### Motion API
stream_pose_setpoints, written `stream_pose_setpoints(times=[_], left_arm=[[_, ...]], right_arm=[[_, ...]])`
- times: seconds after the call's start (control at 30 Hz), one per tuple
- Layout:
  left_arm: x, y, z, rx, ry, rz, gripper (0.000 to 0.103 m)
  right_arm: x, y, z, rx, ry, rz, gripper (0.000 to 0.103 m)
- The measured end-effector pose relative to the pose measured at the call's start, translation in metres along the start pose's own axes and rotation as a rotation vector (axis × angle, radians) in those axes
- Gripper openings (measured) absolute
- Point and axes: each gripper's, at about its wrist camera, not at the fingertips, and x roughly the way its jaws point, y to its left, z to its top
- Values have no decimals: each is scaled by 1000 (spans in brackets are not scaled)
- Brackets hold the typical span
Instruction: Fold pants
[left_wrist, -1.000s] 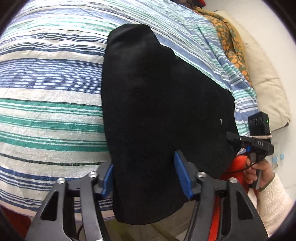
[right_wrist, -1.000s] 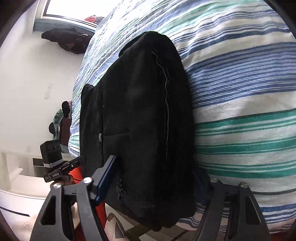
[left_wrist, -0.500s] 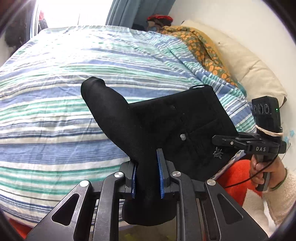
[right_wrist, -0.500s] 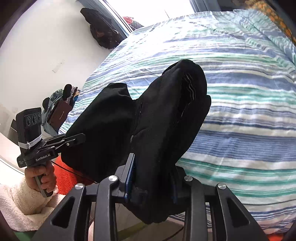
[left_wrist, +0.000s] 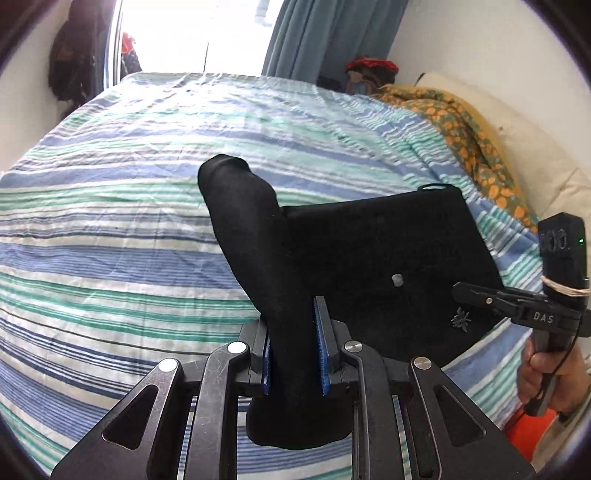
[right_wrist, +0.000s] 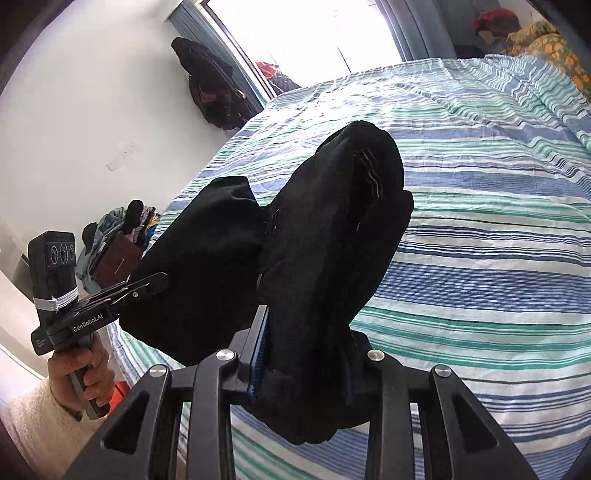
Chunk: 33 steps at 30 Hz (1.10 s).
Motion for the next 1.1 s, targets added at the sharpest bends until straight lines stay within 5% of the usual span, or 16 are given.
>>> stream_pose_setpoints(times=[0.07,0.1,0.13,0.2,0.27,0.33,0.43,0.5,0.6,0.77,1.1], left_arm=[[38,5,-12,22,80,112,24],[50,8,-20,33,110,194,39],[56,13,-25,22,134,220,49],[45,26,-32,-43,122,165,55],[23,27,-38,-16,85,225,71],[1,21,-47,40,57,274,83],[-25,3,-65,114,61,312,87],[-43,-14,-79,168,42,414,93],[-75,-33,-98,173,-23,546,99],[-113,-47,-105,72,4,446,99],[-146,-73,-129,49,95,426,99]], right_arm=[[28,-18,-8,38,65,-68,34],[41,-30,-15,68,112,-125,35],[50,-43,-21,110,155,-189,42],[47,-67,-32,231,173,-172,53],[25,-73,-38,271,139,-168,62],[2,-61,-42,201,131,-224,71],[-31,-35,-54,78,118,-301,81],[-51,-14,-67,25,96,-329,99],[-76,18,-86,-43,53,-404,103],[-106,58,-117,-81,-5,-452,103],[-132,117,-150,-141,27,-491,103]])
